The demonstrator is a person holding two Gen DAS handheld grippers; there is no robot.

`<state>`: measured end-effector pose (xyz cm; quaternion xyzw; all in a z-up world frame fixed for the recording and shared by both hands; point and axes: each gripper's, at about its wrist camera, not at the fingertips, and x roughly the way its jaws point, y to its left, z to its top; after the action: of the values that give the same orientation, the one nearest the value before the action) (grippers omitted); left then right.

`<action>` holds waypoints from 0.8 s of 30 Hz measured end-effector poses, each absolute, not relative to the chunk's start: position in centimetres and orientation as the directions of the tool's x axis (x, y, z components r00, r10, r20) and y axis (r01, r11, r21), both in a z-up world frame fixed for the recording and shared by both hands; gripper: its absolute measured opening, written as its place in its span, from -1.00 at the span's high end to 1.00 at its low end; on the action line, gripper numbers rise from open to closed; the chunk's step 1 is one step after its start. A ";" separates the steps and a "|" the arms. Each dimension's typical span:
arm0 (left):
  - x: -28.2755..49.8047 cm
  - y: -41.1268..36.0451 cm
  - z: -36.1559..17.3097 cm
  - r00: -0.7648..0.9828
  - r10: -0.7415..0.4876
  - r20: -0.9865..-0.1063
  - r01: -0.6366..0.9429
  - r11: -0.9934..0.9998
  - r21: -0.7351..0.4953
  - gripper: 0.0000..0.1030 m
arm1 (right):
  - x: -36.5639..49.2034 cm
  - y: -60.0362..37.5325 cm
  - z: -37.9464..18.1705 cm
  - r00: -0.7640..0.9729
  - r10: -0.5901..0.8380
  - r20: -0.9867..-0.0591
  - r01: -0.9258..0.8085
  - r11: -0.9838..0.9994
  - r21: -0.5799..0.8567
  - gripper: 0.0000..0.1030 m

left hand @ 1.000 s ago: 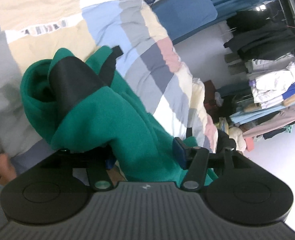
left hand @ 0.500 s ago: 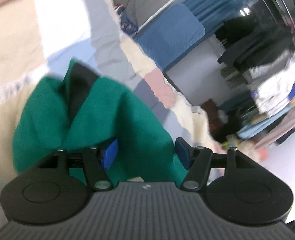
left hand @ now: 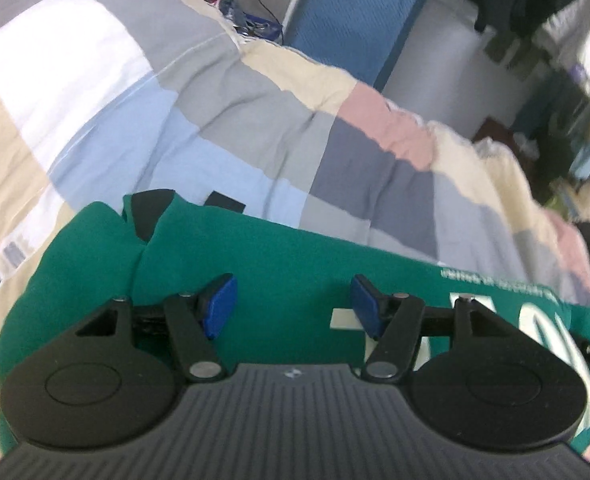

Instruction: Fold large clothes

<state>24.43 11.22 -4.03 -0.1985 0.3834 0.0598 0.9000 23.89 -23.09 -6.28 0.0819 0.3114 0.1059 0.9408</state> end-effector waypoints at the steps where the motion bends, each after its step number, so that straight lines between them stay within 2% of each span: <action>1: 24.7 11.1 -4.3 0.698 -0.042 -0.715 -0.259 0.916 -0.307 -0.32 | 24.6 -23.1 -6.8 0.780 0.249 -0.575 -0.150 0.965 0.215 -0.14; 11: 27.5 10.8 -5.9 0.697 -0.016 -0.717 -0.277 0.916 -0.289 -0.32 | 29.6 -22.8 -9.4 0.793 0.223 -0.567 -0.145 0.973 0.180 -0.13; 24: 24.6 10.0 -4.9 0.734 0.023 -0.678 -0.267 0.928 -0.258 -0.32 | 26.9 -22.9 -7.4 0.803 0.233 -0.549 -0.140 0.968 0.207 -0.13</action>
<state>24.64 10.03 -4.90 -0.1718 0.3557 0.0792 0.9152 26.91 -22.94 -7.41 0.0783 0.2983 0.0986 0.9461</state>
